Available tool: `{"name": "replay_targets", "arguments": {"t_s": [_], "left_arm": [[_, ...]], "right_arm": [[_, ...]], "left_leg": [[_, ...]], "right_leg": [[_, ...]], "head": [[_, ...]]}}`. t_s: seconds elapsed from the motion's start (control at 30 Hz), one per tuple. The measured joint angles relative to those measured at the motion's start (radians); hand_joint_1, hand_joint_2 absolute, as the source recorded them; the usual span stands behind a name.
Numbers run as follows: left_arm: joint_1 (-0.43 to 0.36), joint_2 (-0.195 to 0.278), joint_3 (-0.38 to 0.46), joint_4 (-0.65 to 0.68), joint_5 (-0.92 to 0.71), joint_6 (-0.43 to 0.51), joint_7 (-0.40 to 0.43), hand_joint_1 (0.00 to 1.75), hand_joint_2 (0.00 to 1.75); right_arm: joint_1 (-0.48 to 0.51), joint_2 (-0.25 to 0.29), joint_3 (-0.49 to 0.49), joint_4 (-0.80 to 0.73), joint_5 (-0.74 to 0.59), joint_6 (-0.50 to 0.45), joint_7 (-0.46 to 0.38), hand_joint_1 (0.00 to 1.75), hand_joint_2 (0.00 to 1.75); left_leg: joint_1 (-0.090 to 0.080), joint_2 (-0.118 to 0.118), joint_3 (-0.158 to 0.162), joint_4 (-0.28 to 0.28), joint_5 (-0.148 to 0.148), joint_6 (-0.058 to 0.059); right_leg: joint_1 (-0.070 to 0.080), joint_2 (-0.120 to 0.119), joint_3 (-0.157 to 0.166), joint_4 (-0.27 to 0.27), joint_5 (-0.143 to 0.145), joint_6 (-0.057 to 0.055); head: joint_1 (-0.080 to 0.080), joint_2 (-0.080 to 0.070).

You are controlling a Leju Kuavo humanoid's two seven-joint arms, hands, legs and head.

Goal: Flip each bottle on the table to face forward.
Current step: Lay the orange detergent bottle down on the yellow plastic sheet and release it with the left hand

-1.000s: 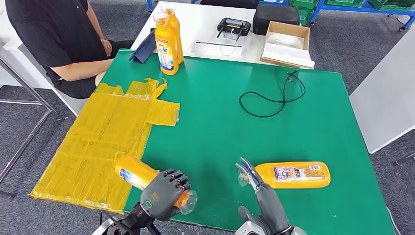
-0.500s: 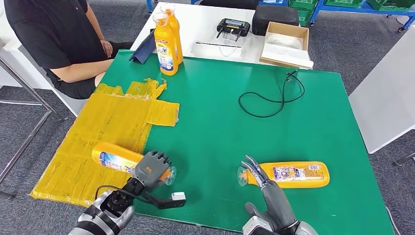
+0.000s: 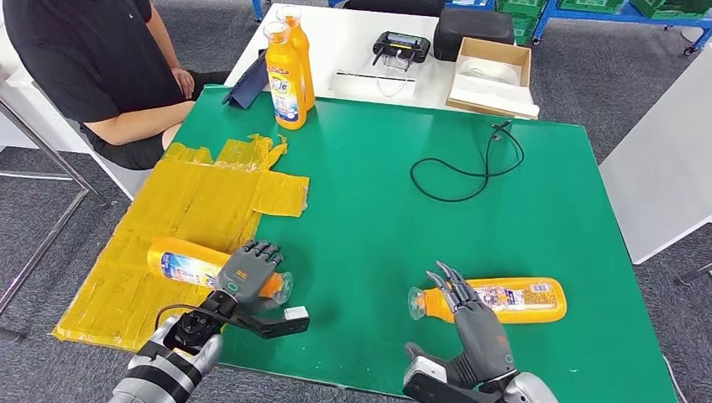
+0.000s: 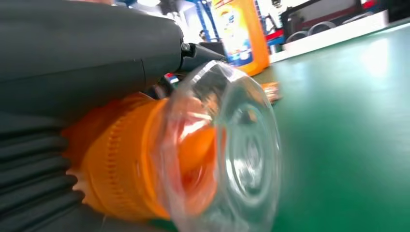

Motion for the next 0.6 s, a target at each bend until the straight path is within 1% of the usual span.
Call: {"name": "replay_targets", "arguments": {"t_s": [0.07, 0.13, 0.2, 0.27, 0.33, 0.43, 0.53, 0.6], "left_arm": [[0.012, -0.009, 0.000, -0.020, 0.012, -0.007, -0.009, 0.00, 0.00], [0.022, -0.014, 0.000, -0.044, 0.065, -0.025, -0.043, 0.00, 0.00], [0.038, -0.019, 0.000, -0.086, 0.170, -0.060, -0.103, 0.00, 0.00], [0.057, -0.026, -0.003, -0.146, 0.295, -0.106, -0.156, 0.00, 0.00], [0.073, -0.033, -0.007, -0.210, 0.456, -0.181, -0.190, 0.00, 0.00], [0.107, -0.047, -0.009, -0.270, 0.699, -0.304, -0.215, 0.00, 0.00], [0.138, -0.058, -0.007, -0.304, 0.798, -0.355, -0.221, 0.00, 0.00], [0.146, -0.067, 0.011, -0.321, 0.915, -0.403, -0.222, 0.00, 0.00]], "right_arm": [[-0.005, 0.004, -0.007, 0.005, 0.026, -0.004, 0.006, 0.00, 1.75], [-0.009, 0.007, -0.014, 0.013, 0.100, -0.016, 0.012, 0.00, 1.75], [-0.019, 0.007, -0.026, 0.030, 0.206, -0.024, 0.023, 0.00, 1.75], [-0.038, 0.008, -0.047, 0.066, 0.281, -0.012, 0.032, 0.00, 1.75], [-0.067, 0.007, -0.074, 0.116, 0.331, 0.013, 0.036, 0.00, 1.75], [-0.111, 0.004, -0.107, 0.193, 0.368, 0.044, 0.036, 0.00, 1.75], [-0.148, 0.000, -0.124, 0.256, 0.373, 0.061, 0.036, 0.00, 1.75], [-0.181, -0.003, -0.129, 0.304, 0.371, 0.086, 0.035, 0.00, 1.75]], "left_leg": [[0.000, 0.000, 0.000, 0.000, 0.000, 0.000], [0.000, 0.000, 0.000, 0.000, 0.000, 0.000], [0.000, 0.000, 0.000, 0.000, 0.000, 0.000], [-0.001, 0.000, 0.000, 0.000, 0.000, 0.000], [-0.001, 0.000, 0.001, 0.000, 0.000, 0.000], [-0.001, 0.000, 0.001, 0.000, 0.000, 0.000], [-0.001, 0.000, -0.001, 0.000, 0.001, 0.001], [-0.001, 0.000, -0.001, 0.000, 0.001, 0.001]], "right_leg": [[0.000, 0.000, 0.000, 0.000, 0.000, 0.000], [0.000, 0.000, 0.000, 0.000, 0.000, 0.000], [0.000, 0.000, 0.000, 0.000, 0.000, 0.000], [0.000, 0.000, 0.000, 0.000, 0.000, 0.000], [0.000, 0.000, 0.001, 0.000, 0.000, 0.000], [-0.001, 0.000, 0.001, 0.000, 0.000, 0.000], [0.000, 0.000, 0.000, 0.000, 0.001, 0.001], [0.000, 0.000, -0.001, 0.000, 0.001, 0.001]], "head": [[0.000, 0.000], [0.000, 0.000], [0.000, 0.000], [0.000, 0.000], [0.000, 0.000], [0.000, 0.000], [0.000, 0.000], [0.000, 0.000]]}}
